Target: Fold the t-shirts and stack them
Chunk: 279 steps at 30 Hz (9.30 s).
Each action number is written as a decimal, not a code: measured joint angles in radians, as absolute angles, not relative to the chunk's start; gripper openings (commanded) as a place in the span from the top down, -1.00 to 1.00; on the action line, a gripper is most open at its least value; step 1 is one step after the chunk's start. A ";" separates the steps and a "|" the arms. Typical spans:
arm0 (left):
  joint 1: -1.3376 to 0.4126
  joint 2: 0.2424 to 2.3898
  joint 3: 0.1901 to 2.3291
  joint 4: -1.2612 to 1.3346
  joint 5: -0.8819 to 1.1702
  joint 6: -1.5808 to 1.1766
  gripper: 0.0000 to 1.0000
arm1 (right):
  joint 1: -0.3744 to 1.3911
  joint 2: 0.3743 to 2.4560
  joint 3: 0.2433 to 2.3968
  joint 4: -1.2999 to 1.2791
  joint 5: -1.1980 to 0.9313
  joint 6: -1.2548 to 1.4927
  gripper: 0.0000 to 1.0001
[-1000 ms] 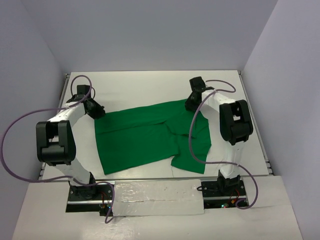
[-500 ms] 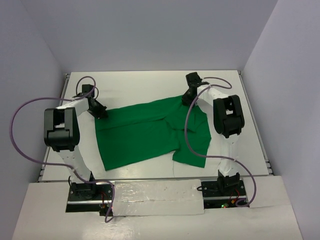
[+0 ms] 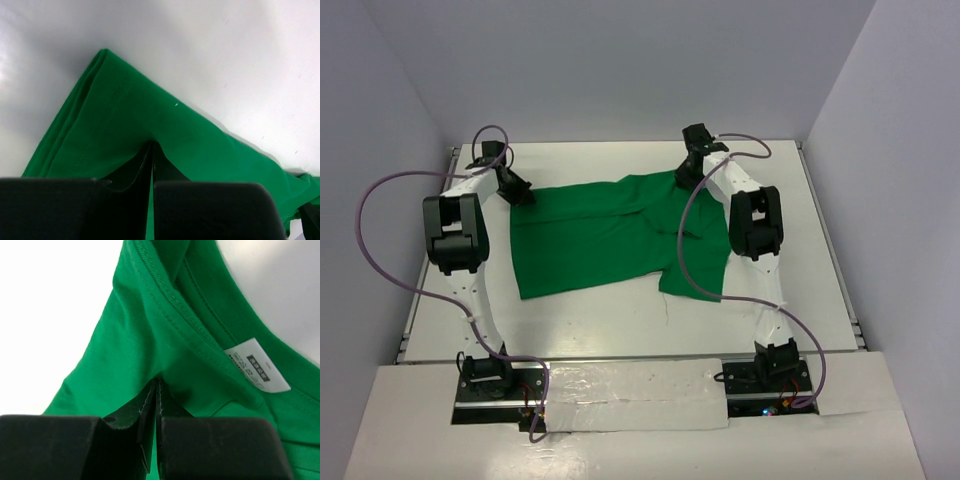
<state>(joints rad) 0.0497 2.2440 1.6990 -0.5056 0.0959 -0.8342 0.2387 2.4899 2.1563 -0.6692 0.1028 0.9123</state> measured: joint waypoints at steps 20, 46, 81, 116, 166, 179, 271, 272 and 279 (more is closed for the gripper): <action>0.080 2.084 1.624 -0.585 0.048 -0.833 -0.19 | 0.229 2.323 1.985 -0.608 0.019 0.924 -0.02; 0.014 1.128 0.589 -0.619 -0.133 -0.988 -0.20 | 0.283 1.159 0.655 -0.379 -0.073 0.731 -0.36; 0.014 1.178 0.524 -0.424 -0.090 -0.985 0.79 | 0.171 0.974 0.347 -0.325 -0.156 0.813 -0.20; 0.014 1.137 0.677 -0.537 -0.063 -0.982 0.79 | 0.220 1.055 0.697 -0.329 -0.029 0.813 0.82; 0.014 1.118 0.530 -0.529 -0.091 -1.033 0.79 | 0.220 1.075 0.677 -0.321 -0.041 0.815 0.82; 0.014 1.181 0.678 -0.578 -0.095 -1.012 0.79 | 0.219 1.166 0.822 -0.327 -0.028 0.812 0.82; 0.014 1.352 0.920 -0.459 -0.050 -0.824 -0.75 | 0.211 2.036 1.389 -0.230 -0.299 0.770 0.41; 0.014 1.352 0.920 -0.459 -0.050 -0.824 -0.75 | 0.211 2.036 1.389 -0.229 -0.299 0.771 0.47; 0.014 1.353 0.920 -0.459 -0.050 -0.824 -0.74 | 0.211 2.039 1.397 -0.227 -0.300 0.777 0.82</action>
